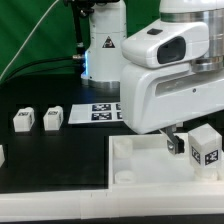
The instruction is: Assemble one leg
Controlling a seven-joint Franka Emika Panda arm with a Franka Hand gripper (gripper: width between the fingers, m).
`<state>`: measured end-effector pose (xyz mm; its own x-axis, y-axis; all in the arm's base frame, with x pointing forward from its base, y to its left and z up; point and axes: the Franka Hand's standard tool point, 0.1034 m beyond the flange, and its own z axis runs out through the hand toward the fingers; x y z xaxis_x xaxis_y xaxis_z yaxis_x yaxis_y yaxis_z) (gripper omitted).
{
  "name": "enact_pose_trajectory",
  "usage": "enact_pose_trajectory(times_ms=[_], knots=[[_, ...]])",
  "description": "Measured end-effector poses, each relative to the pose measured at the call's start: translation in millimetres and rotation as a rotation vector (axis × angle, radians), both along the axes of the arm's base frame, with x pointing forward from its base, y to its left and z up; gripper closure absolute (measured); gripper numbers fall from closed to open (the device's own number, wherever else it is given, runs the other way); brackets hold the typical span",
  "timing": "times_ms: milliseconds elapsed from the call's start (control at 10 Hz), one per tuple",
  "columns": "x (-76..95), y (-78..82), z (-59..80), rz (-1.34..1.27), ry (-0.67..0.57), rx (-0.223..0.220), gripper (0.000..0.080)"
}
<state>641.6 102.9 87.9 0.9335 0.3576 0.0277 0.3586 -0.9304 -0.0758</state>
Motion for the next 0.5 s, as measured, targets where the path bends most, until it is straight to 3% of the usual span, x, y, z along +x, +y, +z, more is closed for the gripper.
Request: enact_pose_trajectory(times_ms=[100, 300, 400, 500], knots=[[-0.3, 0.5, -0.3, -0.003, 0.001, 0.0, 0.015], [-1.3, 0.4, -1.2, -0.004, 0.002, 0.0, 0.041], [-1.1, 0.1, -1.1, -0.005, 0.002, 0.0, 0.0489], [-1.1, 0.1, -1.1, -0.029, 0.004, 0.0, 0.0489]])
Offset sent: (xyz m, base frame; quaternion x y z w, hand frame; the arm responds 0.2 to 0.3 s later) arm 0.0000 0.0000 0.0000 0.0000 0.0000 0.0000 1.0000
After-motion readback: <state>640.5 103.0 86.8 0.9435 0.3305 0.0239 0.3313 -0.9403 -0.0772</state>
